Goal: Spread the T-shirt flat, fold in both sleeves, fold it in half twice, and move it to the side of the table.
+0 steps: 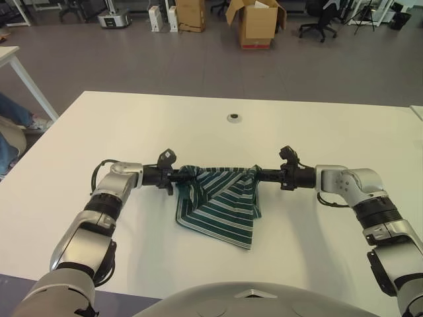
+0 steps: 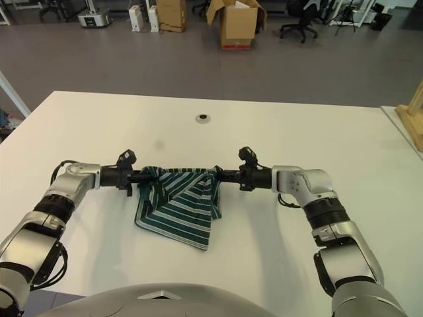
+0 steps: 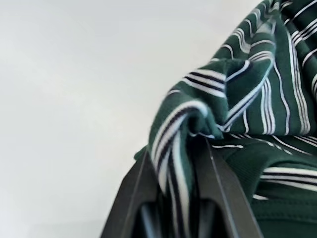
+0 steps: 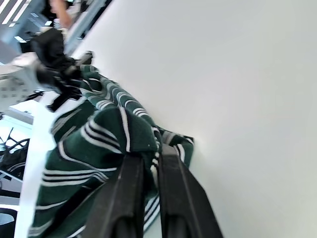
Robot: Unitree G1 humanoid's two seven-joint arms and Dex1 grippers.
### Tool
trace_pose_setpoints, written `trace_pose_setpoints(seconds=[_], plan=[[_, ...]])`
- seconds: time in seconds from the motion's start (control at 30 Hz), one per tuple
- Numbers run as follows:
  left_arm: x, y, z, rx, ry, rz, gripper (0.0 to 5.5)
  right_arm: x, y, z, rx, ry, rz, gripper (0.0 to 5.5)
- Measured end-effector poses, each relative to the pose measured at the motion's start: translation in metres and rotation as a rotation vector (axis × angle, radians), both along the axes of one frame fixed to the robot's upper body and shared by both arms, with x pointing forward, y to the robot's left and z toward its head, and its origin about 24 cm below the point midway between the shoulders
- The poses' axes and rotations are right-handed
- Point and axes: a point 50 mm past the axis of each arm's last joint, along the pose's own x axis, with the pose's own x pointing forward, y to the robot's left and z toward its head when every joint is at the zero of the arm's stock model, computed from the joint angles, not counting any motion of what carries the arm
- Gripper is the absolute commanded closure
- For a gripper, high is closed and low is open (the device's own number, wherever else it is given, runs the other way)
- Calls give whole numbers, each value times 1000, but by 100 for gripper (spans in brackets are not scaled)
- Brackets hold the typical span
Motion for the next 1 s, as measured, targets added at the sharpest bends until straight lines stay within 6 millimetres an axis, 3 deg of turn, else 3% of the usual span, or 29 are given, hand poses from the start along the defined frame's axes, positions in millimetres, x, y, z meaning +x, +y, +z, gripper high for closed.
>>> trace_pose_setpoints(seconds=[0.13,0.2,0.3,0.4,0.5,0.6,0.67,0.8,1.0], plan=[[1,1,-2,-42,13,37,381,8,-2,-5,-20,24,-86,378],[5,8,0,-44,-30,118,379,9,-4,-3,-11,19,-102,347],[15,28,18,-62,-156,290,379,11,-3,10,10,-52,-109,347],[20,31,36,-96,-242,301,379,6,-2,16,16,-97,-95,347],[16,25,54,-119,-349,257,379,-6,-8,30,-130,-375,11,347],[1,18,75,-70,-525,83,379,-22,-10,35,-254,-580,146,347],[-14,11,80,-6,-600,-66,379,-25,-6,31,-283,-641,181,347],[-53,-15,63,27,-625,-324,379,-23,0,29,-273,-692,174,347],[-93,-46,38,-26,-553,-398,379,-21,-3,29,-270,-707,128,347]])
